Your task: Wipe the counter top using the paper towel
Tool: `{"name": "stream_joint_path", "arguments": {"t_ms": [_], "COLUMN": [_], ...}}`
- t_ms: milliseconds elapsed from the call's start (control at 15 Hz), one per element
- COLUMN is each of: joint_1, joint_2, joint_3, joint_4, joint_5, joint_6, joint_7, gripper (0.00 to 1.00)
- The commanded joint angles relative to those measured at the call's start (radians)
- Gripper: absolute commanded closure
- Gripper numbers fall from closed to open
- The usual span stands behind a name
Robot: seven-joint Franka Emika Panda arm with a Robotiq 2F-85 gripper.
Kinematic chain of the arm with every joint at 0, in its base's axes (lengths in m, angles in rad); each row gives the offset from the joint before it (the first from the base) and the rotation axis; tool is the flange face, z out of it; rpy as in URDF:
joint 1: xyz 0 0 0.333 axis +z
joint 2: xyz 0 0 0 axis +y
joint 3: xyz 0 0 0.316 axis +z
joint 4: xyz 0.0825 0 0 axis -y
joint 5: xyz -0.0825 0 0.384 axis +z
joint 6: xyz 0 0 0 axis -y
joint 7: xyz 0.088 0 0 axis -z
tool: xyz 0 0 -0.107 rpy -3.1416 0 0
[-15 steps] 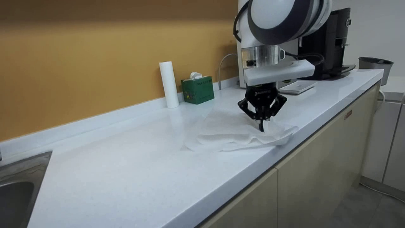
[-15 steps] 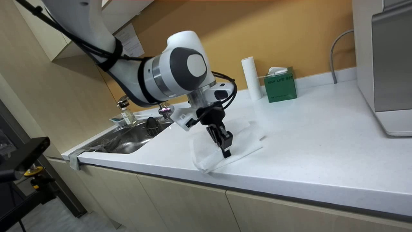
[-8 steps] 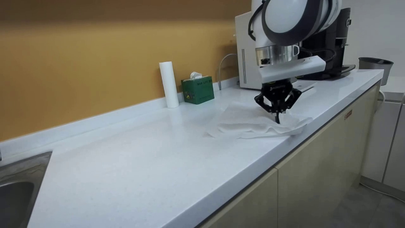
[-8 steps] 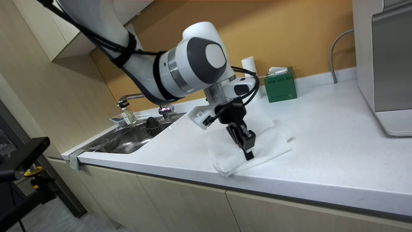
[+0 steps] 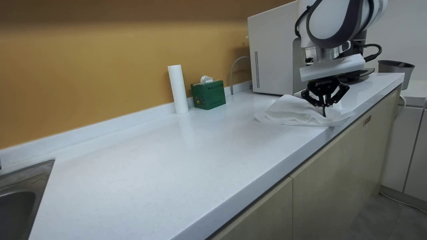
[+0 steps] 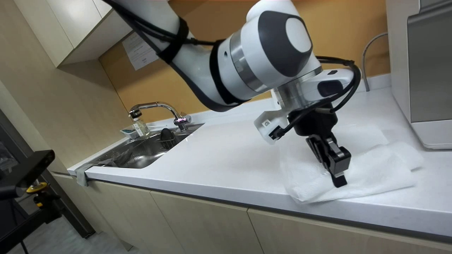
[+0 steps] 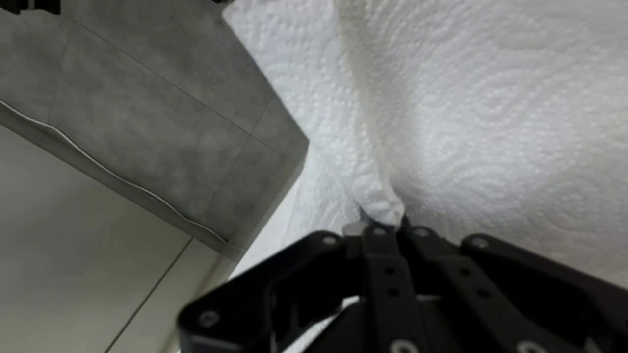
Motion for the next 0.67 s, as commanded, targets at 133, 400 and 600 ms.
{"name": "stream_joint_path", "arguments": {"t_ms": [133,400,600], "joint_1": [0.005,0.05,0.088], "joint_2": [0.061,0.125,0.201], "joint_3": [0.029,0.092,0.139], "joint_4": [0.063,0.157,0.27], "joint_5": [0.008,0.025,0.038], "joint_6": [-0.025,-0.04,-0.052], "joint_7": [0.062,0.055,0.041], "gripper": [1.0,1.0,1.0]}}
